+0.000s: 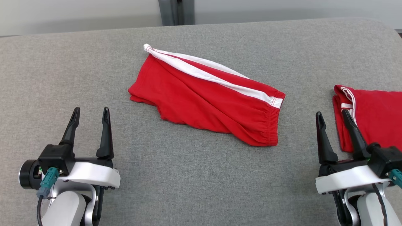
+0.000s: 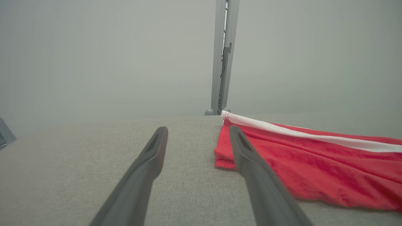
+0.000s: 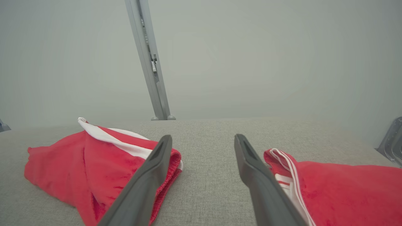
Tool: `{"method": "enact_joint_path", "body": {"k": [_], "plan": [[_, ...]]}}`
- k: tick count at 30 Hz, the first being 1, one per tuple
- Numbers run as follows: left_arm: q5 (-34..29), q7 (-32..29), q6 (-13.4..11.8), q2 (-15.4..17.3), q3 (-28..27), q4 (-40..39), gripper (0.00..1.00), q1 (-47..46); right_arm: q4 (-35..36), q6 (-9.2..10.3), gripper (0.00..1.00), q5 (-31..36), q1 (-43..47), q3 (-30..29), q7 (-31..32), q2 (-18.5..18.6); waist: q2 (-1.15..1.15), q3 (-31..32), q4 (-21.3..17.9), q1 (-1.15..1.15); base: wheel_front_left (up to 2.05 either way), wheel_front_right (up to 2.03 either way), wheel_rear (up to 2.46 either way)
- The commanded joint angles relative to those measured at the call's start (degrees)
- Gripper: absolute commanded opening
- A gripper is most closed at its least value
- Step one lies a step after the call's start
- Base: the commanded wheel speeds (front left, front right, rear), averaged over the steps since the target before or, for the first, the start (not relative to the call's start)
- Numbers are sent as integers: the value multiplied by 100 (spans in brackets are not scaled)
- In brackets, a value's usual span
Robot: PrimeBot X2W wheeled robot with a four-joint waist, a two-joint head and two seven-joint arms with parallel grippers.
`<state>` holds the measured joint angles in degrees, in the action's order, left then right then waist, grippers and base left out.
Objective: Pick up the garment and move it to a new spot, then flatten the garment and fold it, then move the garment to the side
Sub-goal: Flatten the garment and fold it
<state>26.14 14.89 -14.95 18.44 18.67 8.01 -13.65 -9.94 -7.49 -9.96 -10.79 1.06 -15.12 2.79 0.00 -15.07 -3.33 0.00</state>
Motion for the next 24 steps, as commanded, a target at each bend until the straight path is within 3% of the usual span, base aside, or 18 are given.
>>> {"method": "enact_joint_path", "body": {"k": [1, 13, 24], "plan": [[-82, 18, -39, 24, -6, 12, 100, 75, 2, -1, 100, 1, 91, -26, 43, 27, 0, 47, 35, 0, 0, 0, 0], [-89, 9, 86, 19, 41, 119, 100, -43, 101, -1, 100, -165, 153, -38, 128, 27, 0, 98, 10, 0, 0, 0, 0], [-120, -390, 495, 126, 276, 472, 100, -888, 127, -1, 100, -211, 19, 85, 118, 27, 0, -111, -242, 0, 0, 0, 0]]}}
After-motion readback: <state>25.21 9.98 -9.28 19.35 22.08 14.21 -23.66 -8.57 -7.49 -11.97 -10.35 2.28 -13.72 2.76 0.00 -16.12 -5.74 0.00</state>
